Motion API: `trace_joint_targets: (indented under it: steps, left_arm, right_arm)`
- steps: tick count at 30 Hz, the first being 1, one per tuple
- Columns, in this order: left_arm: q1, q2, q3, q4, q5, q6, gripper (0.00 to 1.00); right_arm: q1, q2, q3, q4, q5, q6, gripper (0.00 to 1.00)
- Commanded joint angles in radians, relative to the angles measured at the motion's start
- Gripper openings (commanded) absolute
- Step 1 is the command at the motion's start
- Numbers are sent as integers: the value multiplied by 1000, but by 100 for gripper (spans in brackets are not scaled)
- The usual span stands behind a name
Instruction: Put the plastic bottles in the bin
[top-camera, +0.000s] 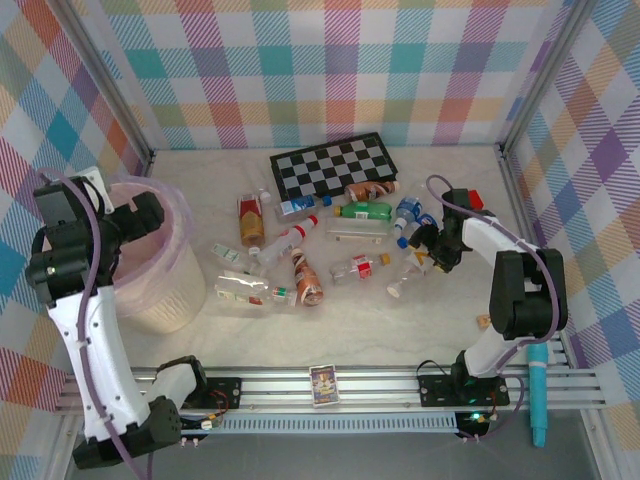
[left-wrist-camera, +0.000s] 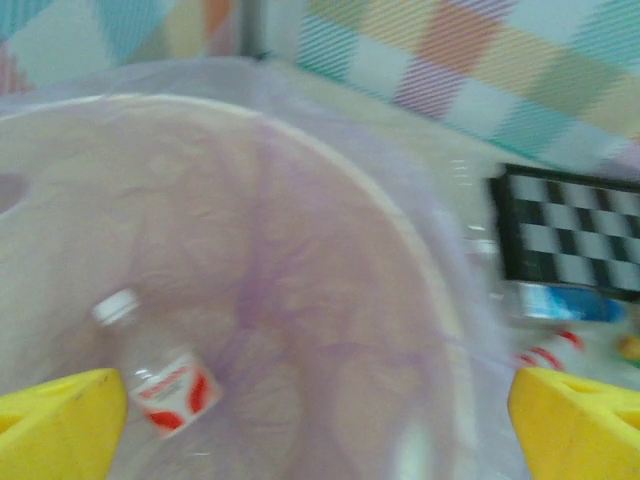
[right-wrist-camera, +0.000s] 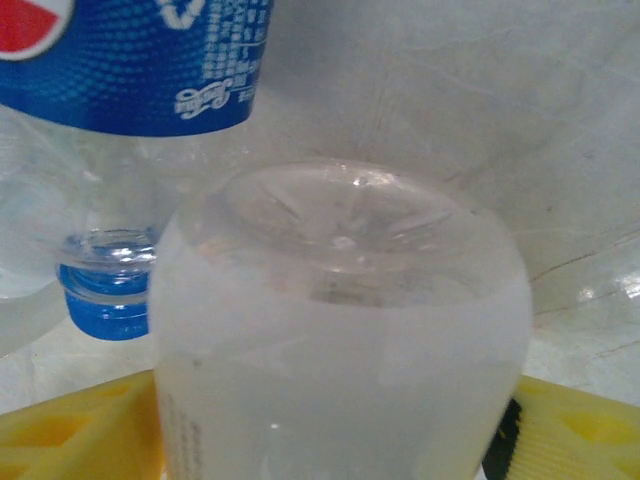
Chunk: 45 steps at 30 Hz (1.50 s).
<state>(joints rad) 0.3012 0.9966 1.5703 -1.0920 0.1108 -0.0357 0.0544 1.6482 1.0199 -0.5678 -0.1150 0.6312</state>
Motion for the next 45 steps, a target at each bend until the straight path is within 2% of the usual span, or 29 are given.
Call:
trace_joint_targets:
  steps: [1, 3, 6, 8, 14, 22, 25, 28, 32, 40, 45]
  left_arm:
    - [-90, -57, 31, -33, 152, -83, 95]
    - [-129, -85, 4, 10, 229, -132, 94]
    - [-137, -109, -89, 141, 432, -220, 94]
    - [-158, -105, -126, 196, 469, -262, 93]
    - [-325, -73, -140, 242, 402, -276, 93]
    - [-789, 87, -155, 349, 235, -278, 94]
    - [-911, 155, -178, 434, 239, -304, 95]
    - [-992, 210, -212, 486, 221, -325, 97]
    - [-1053, 254, -284, 607, 227, -385, 98]
    - [-1094, 323, -364, 799, 259, -476, 98]
    - [-1098, 370, -372, 805, 231, -477, 89]
  right_arm:
    - [5, -66, -11, -12, -6, 0, 73]
    - [5, -97, -11, -29, -28, -13, 70]
    - [8, -148, -7, -54, -88, -64, 62]
    - [17, -189, -4, -75, -137, -97, 61]
    - [50, -324, -27, -67, -264, -110, 61]
    - [175, -387, 58, 8, -433, -82, 61]
    - [224, -381, 90, 80, -513, -48, 61]
    - [265, -368, 120, 153, -568, -11, 61]
    - [307, -342, 149, 218, -610, 29, 61]
    - [360, -297, 153, 318, -634, 79, 61]
    - [375, -286, 145, 382, -648, 120, 59]
